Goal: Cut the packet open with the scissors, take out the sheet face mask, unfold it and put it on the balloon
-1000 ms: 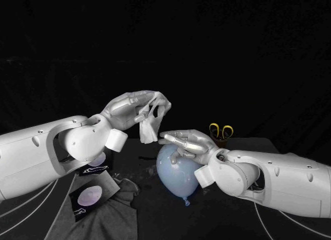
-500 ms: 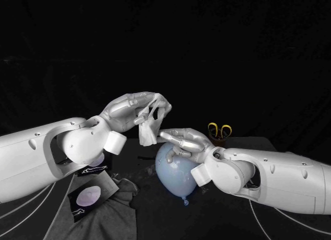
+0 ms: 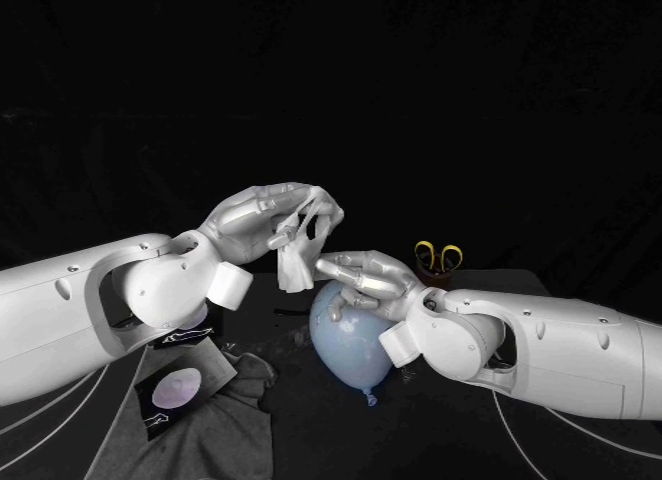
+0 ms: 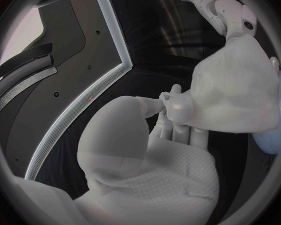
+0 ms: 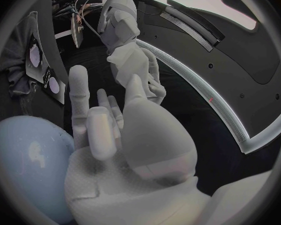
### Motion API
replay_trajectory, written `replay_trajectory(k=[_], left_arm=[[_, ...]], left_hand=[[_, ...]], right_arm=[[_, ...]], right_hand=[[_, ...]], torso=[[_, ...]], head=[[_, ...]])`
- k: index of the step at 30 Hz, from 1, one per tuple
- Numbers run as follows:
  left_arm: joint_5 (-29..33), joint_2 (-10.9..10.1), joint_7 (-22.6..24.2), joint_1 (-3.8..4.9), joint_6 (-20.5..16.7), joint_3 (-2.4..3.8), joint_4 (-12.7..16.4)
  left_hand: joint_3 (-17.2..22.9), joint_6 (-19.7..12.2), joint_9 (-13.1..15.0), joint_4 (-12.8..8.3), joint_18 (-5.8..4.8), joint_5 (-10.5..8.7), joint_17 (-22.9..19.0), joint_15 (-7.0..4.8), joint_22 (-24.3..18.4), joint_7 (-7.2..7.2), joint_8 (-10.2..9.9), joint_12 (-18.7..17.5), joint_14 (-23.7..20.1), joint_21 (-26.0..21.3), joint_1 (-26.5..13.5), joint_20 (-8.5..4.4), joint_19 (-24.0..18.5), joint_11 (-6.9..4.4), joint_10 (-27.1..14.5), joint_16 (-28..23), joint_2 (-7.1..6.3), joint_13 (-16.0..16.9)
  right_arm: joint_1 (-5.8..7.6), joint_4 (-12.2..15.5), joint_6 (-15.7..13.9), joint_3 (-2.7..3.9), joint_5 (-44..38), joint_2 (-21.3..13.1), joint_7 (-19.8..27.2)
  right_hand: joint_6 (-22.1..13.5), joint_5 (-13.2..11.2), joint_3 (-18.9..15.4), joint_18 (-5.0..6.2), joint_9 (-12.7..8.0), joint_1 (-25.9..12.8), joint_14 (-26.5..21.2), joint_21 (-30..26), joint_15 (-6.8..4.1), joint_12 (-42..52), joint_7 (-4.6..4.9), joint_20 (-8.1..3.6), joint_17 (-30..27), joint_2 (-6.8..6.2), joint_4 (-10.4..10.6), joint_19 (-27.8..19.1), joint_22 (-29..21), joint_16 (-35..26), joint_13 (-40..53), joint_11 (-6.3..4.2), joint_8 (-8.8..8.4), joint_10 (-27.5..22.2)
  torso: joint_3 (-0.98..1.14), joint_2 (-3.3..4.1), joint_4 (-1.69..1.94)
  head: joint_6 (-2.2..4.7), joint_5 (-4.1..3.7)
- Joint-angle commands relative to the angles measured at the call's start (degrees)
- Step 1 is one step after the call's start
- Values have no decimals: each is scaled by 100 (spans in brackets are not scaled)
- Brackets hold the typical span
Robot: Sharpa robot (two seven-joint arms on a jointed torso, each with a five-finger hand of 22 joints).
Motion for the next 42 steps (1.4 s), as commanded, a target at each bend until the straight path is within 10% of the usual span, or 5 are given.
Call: replay_trajectory(k=[1,24,30,35,42], left_arm=[[-42,22,51,-13,111,2,21],[-55,24,39,-34,141,-13,-2],[-56,21,43,-41,143,-16,-9],[-57,15,47,-43,135,-16,-18],[-58,16,55,-45,136,-17,-26]], left_hand=[[-15,-17,1221,-16,68,26,-8,-1,7,103,19,-18,44,36,-10,2,-3,-5,-36,12,-20,-6],[-21,-13,1219,-10,69,25,-13,-1,8,101,20,-14,51,42,-12,3,-2,-6,-33,16,-19,-5],[-21,-13,1219,-10,69,25,-13,-1,8,101,20,-14,51,42,-12,3,-2,-6,-33,16,-19,-5],[-21,-13,1219,-10,69,25,-13,-1,8,101,20,-14,51,42,-12,3,-2,-6,-33,16,-19,-5],[-21,-13,1219,-10,69,25,-13,-1,8,101,20,-14,51,42,-12,3,-2,-6,-33,16,-19,-5]], right_arm=[[5,6,263,14,-48,23,73],[14,-77,-238,53,-24,73,279],[15,-74,-331,53,-18,57,281],[15,-75,-403,53,-28,26,256],[17,-149,-232,53,-22,6,170]], right_hand=[[92,-33,3,42,27,72,161,33,-43,46,9,-18,23,56,-79,-32,10,30,7,-24,53,100],[1166,-29,492,-149,277,1082,205,1247,-318,385,-287,-286,236,914,-892,274,1049,161,97,-369,642,1563],[1334,-25,655,-215,540,924,221,1701,-401,527,-360,-364,277,868,-1149,359,1464,180,277,-473,945,1939],[889,-57,1264,-231,1302,327,223,1923,-465,896,-411,-416,240,855,-1679,266,1686,171,941,-519,1582,1881],[386,-45,1722,-228,1452,-464,210,1848,-325,624,-260,-339,184,734,-1962,145,1631,154,1083,-358,1474,1141]], torso=[[2,-4,-1],[0,-5,-1],[-1,-6,-8],[1,-4,-2],[0,-7,-7]], head=[[0,-12],[-1,-18],[-6,-26],[-7,-28],[4,-35]])
